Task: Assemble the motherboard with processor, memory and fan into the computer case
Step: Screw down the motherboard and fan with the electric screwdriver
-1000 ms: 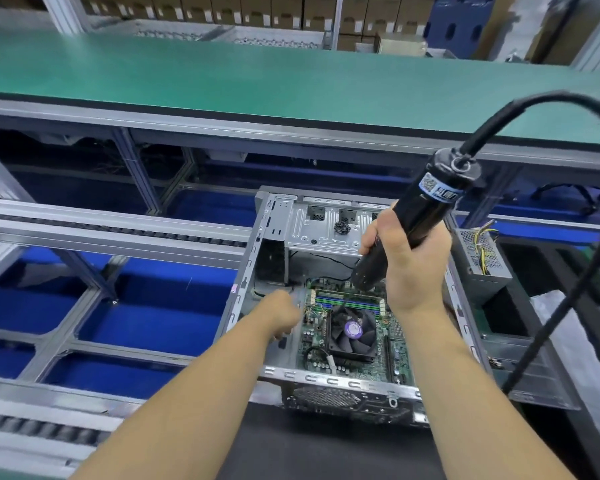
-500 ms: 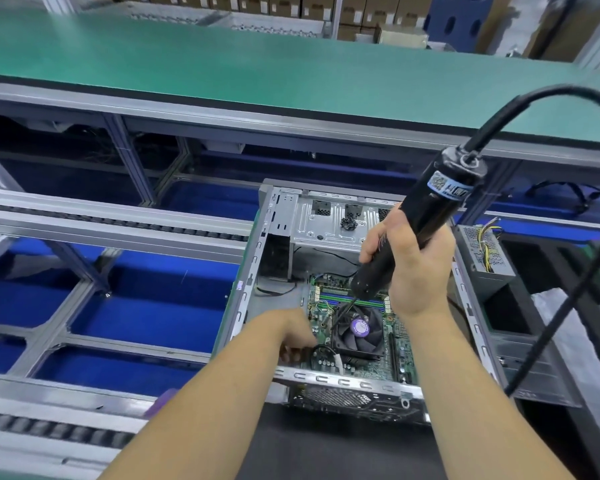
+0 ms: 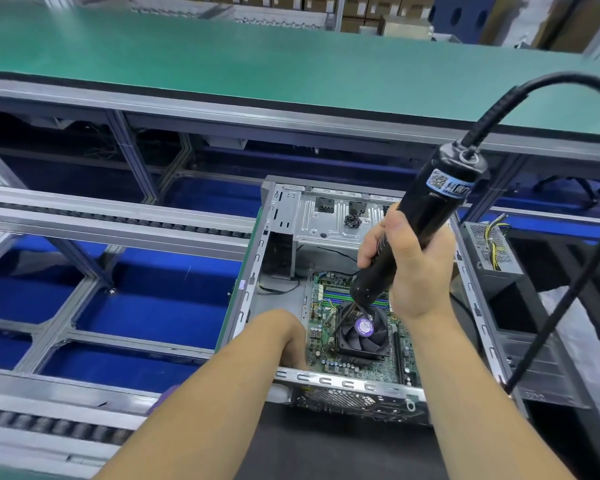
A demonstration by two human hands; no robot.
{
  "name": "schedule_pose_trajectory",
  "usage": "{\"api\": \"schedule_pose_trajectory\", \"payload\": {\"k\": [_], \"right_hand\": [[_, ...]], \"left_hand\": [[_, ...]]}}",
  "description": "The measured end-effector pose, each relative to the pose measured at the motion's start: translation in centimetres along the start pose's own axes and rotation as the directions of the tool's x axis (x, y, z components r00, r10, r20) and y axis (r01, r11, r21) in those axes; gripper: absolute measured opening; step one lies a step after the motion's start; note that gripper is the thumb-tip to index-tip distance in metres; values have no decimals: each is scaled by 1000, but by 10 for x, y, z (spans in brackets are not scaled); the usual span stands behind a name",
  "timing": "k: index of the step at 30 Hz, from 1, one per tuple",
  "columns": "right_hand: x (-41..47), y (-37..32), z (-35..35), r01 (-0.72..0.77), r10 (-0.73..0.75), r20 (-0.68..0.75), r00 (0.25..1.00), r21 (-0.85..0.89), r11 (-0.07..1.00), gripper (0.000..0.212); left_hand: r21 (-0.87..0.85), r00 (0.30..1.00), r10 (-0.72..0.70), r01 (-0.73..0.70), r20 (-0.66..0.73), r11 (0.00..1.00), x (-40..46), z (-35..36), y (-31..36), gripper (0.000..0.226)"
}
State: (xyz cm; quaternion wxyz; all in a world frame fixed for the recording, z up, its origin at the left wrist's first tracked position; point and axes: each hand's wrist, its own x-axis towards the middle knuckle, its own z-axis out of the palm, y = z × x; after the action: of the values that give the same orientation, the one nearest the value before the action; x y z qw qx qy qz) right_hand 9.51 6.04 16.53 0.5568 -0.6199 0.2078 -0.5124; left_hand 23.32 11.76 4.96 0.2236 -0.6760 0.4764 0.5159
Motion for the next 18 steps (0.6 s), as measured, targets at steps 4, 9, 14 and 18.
{"api": "schedule_pose_trajectory", "payload": {"k": [4, 9, 14, 18], "right_hand": [[-1, -1, -1, -10, 10, 3, 1000, 17, 1000, 36], [-1, -3, -1, -19, 18, 29, 999, 55, 998, 43], [-1, -2, -4, 3, -2, -11, 1000, 51, 999, 33], [4, -6, -8, 53, -50, -73, 996, 36, 998, 25]], "left_hand": [[55, 998, -63, 62, 9, 997, 1, -1, -1, 61], [68, 997, -76, 76, -4, 995, 2, -1, -2, 62], [52, 999, -8, 11, -45, 999, 4, -2, -4, 53], [25, 990, 92, -90, -106, 996, 3, -3, -2, 40]]}}
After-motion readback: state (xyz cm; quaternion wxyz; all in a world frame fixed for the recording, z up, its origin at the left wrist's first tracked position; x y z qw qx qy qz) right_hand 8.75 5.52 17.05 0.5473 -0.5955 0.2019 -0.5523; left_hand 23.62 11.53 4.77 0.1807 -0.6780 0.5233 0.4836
